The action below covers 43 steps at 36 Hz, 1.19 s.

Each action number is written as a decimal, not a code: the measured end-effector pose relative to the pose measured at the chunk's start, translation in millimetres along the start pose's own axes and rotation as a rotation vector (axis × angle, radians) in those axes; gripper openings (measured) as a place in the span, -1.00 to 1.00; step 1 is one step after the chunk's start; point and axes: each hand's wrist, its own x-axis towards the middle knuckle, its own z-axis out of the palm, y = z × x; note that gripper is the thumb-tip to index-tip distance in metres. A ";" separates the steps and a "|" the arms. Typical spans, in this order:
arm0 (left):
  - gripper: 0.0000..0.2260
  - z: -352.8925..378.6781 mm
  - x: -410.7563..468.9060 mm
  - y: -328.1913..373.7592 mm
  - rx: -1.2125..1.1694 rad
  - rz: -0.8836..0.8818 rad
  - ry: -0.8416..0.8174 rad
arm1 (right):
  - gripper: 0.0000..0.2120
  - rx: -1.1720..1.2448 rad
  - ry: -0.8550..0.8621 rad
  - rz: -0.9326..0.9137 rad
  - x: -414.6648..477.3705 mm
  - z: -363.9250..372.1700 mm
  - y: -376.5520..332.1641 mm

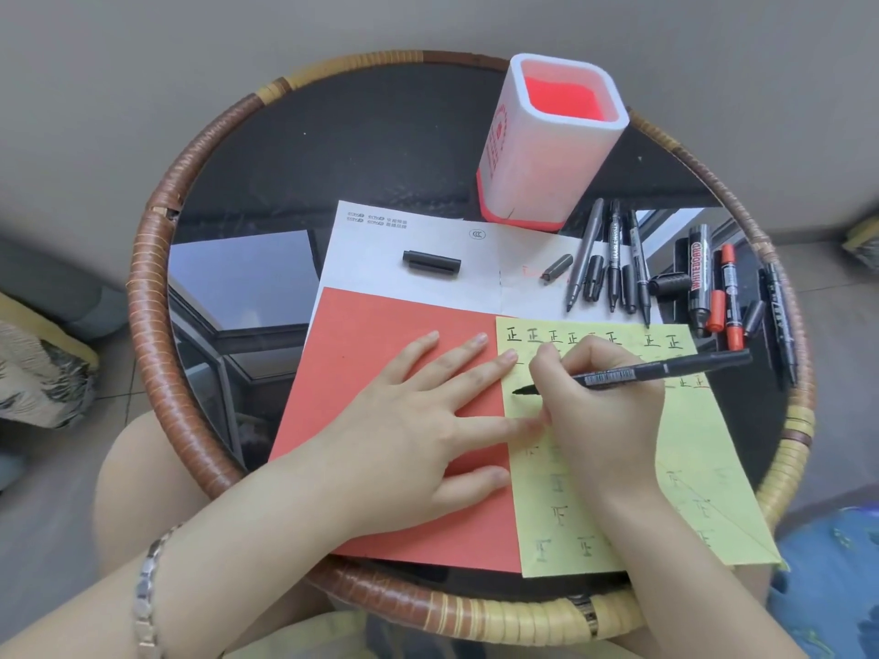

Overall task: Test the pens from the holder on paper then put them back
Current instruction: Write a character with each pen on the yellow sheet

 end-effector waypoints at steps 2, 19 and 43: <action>-0.62 0.0 0.0 0.2 0.001 0.000 -0.002 | -0.67 -0.011 0.002 -0.027 0.2 -0.2 1.5; -0.62 -1.8 0.5 1.0 -0.004 -0.012 -0.015 | -0.68 0.000 0.007 -0.033 0.6 -0.5 4.6; -0.63 -1.1 0.1 0.8 -0.016 -0.011 -0.017 | -0.65 -0.035 -0.018 -0.071 -0.2 -1.1 3.8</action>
